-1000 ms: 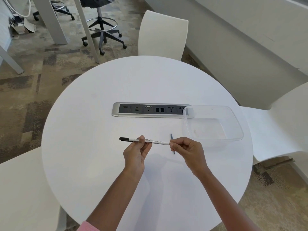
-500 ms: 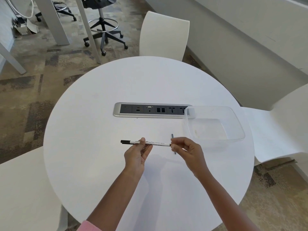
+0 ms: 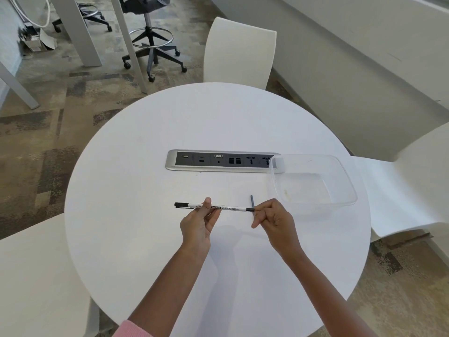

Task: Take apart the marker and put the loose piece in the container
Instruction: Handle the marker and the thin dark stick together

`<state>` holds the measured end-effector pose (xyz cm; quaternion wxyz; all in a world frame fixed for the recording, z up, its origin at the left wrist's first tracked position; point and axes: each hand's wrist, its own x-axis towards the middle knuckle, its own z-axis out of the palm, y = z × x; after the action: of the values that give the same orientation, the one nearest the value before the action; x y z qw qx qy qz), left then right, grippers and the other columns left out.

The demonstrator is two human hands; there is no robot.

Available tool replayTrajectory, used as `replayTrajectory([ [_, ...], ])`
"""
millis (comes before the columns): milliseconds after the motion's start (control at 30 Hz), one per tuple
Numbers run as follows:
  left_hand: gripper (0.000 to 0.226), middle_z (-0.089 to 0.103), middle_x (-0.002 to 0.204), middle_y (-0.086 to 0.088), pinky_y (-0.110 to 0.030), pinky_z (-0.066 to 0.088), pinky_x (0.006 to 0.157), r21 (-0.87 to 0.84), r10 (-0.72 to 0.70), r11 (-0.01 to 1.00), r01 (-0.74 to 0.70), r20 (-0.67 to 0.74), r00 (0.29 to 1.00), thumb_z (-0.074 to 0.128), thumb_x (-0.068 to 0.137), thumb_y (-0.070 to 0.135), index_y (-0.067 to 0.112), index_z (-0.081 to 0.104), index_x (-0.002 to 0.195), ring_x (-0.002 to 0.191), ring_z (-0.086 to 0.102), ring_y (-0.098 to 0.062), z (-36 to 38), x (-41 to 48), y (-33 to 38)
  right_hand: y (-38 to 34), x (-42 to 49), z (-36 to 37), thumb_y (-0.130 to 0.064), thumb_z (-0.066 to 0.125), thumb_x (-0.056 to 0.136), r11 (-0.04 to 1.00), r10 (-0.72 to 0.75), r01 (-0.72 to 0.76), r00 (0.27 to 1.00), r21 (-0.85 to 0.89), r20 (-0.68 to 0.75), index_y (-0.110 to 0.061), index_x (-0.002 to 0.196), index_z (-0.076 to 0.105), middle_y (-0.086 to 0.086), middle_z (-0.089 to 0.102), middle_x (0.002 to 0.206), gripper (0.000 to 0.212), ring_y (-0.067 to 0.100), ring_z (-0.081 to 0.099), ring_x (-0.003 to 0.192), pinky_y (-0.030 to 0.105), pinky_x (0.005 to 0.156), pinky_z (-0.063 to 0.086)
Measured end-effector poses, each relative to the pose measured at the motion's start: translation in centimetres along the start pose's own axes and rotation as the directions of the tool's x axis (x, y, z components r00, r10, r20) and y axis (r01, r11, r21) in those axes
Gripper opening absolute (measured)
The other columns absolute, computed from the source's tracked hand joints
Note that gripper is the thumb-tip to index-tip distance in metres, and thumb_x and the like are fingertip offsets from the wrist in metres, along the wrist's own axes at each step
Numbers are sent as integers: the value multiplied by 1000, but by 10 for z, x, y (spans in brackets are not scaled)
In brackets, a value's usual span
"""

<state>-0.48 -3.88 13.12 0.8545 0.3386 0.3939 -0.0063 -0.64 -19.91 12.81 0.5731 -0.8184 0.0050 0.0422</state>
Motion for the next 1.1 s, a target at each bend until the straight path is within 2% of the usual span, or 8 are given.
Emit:
replayTrajectory([
  [200, 11, 56, 72, -6, -19, 58, 56, -1, 5, 1000, -5, -5, 1000, 60, 84, -1, 1, 58, 73, 47, 62, -6, -3, 3, 3, -1, -2, -1, 19, 48, 73, 999, -14, 15, 1000, -36, 14, -28, 56, 58, -4, 60, 74, 51, 1, 56, 73, 9, 65, 43],
  [300, 11, 57, 74, -6, -20, 58, 57, -5, -9, 1000, 9, -13, 1000, 60, 84, -1, 1, 58, 74, 59, 61, -12, -3, 3, 1, -1, -1, 1, 11, 54, 75, 994, 86, -86, 996, 61, 3, -20, 62, 56, -2, 62, 73, 34, 13, 60, 76, 24, 74, 46],
  [367, 11, 57, 73, -7, -19, 58, 57, -4, -12, 1000, 12, -15, 1000, 61, 84, -1, 1, 58, 74, 54, 63, -10, -4, 3, 0, -3, 0, 0, 4, 59, 79, 980, 144, -148, 989, 137, 38, -15, 74, 56, 0, 63, 77, 20, 17, 63, 76, 31, 77, 49],
  [500, 12, 57, 72, -6, -19, 58, 58, 3, -13, 1000, 13, -22, 1000, 62, 84, 0, 1, 58, 72, 49, 62, -7, -4, 3, -1, -9, 0, 2, -8, 58, 86, 933, 191, -205, 979, 295, 74, -14, 82, 62, -3, 64, 75, 8, 14, 61, 69, 20, 69, 55],
  [700, 12, 56, 71, -5, -19, 58, 59, 19, -4, 1000, 4, -16, 1000, 62, 84, 0, 2, 58, 72, 48, 62, -6, -5, 3, -3, -6, 1, 5, -6, 59, 85, 942, 222, -233, 972, 242, 72, -13, 74, 66, 3, 63, 67, 15, 7, 61, 58, 17, 64, 55],
  [933, 11, 56, 73, -6, -20, 58, 58, 4, -3, 1000, 3, -12, 1000, 61, 84, -2, 1, 58, 74, 46, 62, -6, -4, 3, -1, -7, 0, 3, 1, 64, 78, 973, 173, -180, 983, 146, 57, -22, 75, 66, -7, 67, 75, 23, 5, 62, 70, 14, 71, 48],
  [1033, 11, 56, 73, -6, -20, 58, 58, 6, 5, 1000, -5, -8, 1000, 61, 84, -1, 1, 58, 74, 45, 62, -6, -3, 3, 0, -7, 1, 3, -9, 64, 81, 944, 216, -233, 972, 233, 96, -19, 88, 63, 1, 64, 82, 12, 13, 63, 73, 21, 74, 54],
  [1100, 11, 56, 73, -6, -19, 58, 57, 10, 12, 1000, -12, 2, 1000, 60, 84, -2, 2, 57, 73, 44, 62, -5, -2, 2, 0, -8, 1, 5, -15, 63, 83, 928, 252, -271, 962, 256, 103, -15, 83, 64, 4, 63, 75, 1, 13, 63, 66, 18, 67, 55],
])
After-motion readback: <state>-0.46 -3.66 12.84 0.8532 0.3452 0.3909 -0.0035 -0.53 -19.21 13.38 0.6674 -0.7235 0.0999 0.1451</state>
